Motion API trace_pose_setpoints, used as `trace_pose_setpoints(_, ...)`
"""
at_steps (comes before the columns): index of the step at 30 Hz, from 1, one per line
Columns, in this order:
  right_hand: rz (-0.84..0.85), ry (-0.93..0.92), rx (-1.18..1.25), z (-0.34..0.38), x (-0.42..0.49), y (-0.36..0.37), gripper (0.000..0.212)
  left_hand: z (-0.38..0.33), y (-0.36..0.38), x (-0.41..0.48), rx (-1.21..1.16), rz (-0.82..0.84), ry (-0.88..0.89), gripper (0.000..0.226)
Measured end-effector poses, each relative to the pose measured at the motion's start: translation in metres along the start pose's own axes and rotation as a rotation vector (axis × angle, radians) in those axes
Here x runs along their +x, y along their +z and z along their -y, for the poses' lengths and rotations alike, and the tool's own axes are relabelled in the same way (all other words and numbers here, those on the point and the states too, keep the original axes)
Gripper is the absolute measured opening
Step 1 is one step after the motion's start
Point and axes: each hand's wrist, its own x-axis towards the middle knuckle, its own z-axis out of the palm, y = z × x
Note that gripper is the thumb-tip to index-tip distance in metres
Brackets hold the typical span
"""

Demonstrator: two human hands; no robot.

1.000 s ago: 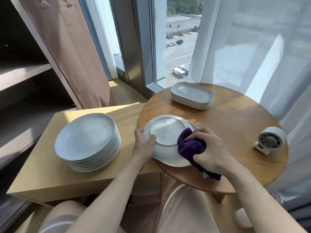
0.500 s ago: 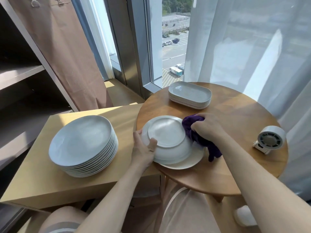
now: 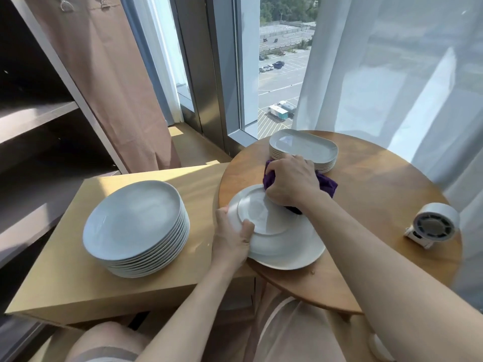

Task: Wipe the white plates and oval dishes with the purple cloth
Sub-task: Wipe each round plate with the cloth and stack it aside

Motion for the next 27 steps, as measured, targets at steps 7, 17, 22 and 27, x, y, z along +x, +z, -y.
trace_pose_setpoints(7, -0.048, -0.062, 0.034, 0.006, -0.028, 0.01, 0.053, 0.001, 0.003, 0.0, 0.028, -0.026, -0.004, 0.082)
trace_pose_setpoints(17, 0.126, -0.137, 0.198, 0.003, -0.086, 0.0, 0.042, -0.002, -0.001, 0.005, 0.061, -0.069, 0.005, 0.077)
trace_pose_setpoints(22, 0.154, 0.011, 0.311, -0.031, -0.104, -0.006, 0.045, -0.01, 0.0, 0.004, 0.113, -0.09, 0.024, 0.084)
trace_pose_setpoints(27, 0.02, 0.171, 0.536, -0.051, -0.105, 0.011, 0.038, -0.01, 0.001, 0.004, 0.159, -0.12, 0.131, 0.071)
